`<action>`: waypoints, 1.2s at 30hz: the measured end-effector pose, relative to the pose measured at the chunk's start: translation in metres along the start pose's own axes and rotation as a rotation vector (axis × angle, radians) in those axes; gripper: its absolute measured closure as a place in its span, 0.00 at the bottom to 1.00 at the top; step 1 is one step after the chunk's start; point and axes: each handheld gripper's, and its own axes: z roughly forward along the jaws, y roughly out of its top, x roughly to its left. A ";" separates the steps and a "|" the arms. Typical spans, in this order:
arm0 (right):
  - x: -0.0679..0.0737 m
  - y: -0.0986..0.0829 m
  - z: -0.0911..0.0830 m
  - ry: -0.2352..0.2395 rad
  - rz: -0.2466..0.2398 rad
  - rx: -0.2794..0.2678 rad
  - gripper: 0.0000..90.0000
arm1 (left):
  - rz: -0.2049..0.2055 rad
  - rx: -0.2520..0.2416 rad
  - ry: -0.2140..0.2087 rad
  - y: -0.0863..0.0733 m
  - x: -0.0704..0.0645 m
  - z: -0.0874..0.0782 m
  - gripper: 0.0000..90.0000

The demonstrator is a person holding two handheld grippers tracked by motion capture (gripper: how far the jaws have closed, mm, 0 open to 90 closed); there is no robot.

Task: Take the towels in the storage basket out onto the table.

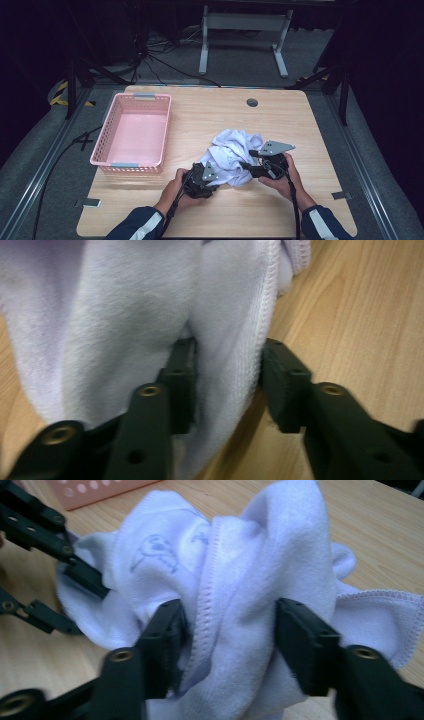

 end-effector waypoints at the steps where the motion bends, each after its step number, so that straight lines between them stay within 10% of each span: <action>1: -0.003 -0.001 -0.001 -0.020 0.007 -0.007 0.71 | -0.009 -0.003 -0.002 -0.001 0.002 -0.001 0.85; 4: -0.010 -0.004 -0.011 -0.031 0.024 -0.037 0.86 | 0.000 -0.007 -0.002 -0.004 0.004 -0.008 0.96; 15: -0.024 -0.004 -0.056 -0.128 0.066 -0.109 0.89 | -0.002 -0.164 0.077 -0.008 0.000 -0.075 0.97; 23: -0.045 -0.015 -0.062 -0.190 0.123 -0.030 0.91 | -0.053 -0.181 0.179 -0.033 0.009 -0.112 0.97; 29: -0.043 -0.019 -0.059 -0.176 0.118 0.008 0.91 | -0.047 -0.193 0.154 -0.035 0.000 -0.111 0.96; 36: -0.033 -0.017 -0.071 -0.240 0.102 0.016 0.59 | -0.058 -0.126 0.080 -0.038 -0.012 -0.087 0.44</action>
